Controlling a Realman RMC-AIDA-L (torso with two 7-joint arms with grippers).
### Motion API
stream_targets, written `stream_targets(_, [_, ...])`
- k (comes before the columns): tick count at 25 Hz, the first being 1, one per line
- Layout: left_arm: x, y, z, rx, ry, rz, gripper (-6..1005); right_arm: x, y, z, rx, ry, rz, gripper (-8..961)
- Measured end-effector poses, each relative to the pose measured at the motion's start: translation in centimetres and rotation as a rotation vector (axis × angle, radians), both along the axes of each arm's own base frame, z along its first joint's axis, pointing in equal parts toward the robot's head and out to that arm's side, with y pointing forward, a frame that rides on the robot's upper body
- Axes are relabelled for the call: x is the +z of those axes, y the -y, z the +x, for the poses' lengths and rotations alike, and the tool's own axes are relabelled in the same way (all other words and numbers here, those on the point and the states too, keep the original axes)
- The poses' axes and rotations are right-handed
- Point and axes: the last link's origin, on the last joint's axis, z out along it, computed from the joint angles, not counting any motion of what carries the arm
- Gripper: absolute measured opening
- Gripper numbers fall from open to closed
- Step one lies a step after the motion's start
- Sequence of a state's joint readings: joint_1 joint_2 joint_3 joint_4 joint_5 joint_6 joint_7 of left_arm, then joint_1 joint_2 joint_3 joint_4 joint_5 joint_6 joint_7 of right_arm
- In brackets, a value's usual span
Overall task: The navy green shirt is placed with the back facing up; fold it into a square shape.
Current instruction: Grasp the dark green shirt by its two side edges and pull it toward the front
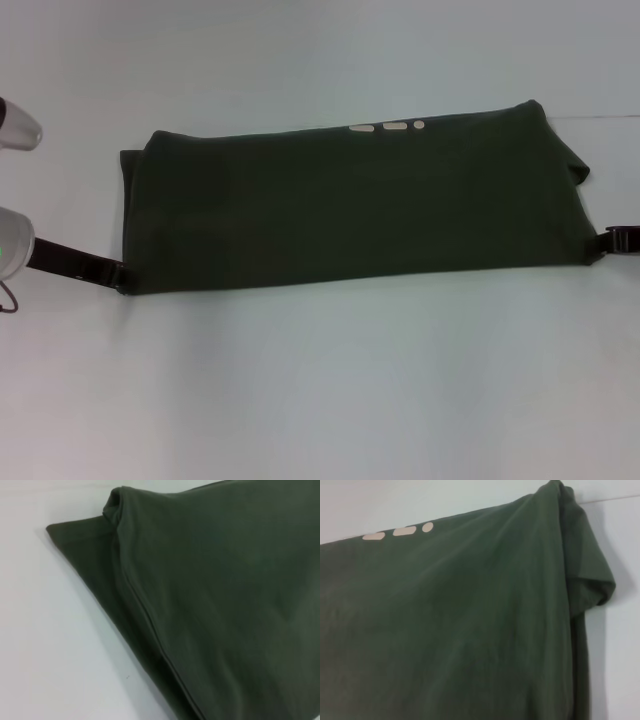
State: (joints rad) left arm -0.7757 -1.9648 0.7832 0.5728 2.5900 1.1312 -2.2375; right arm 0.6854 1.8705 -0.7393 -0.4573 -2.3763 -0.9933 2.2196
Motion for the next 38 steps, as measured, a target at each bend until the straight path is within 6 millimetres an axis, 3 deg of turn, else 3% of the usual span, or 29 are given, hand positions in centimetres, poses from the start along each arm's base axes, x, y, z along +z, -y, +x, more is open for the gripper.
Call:
stream_targets(22, [1.7,1.3,-0.1,-0.01,0.012,-0.1,38,1.2,2.5,0.0,0.024,-0.068,-0.123,56])
stream_targets(38, [2.5,2.7,-0.3,-0.011,-0.002,-0.194,37,0.6,5.0,1.1,0.016,-0.115,-0.186,66])
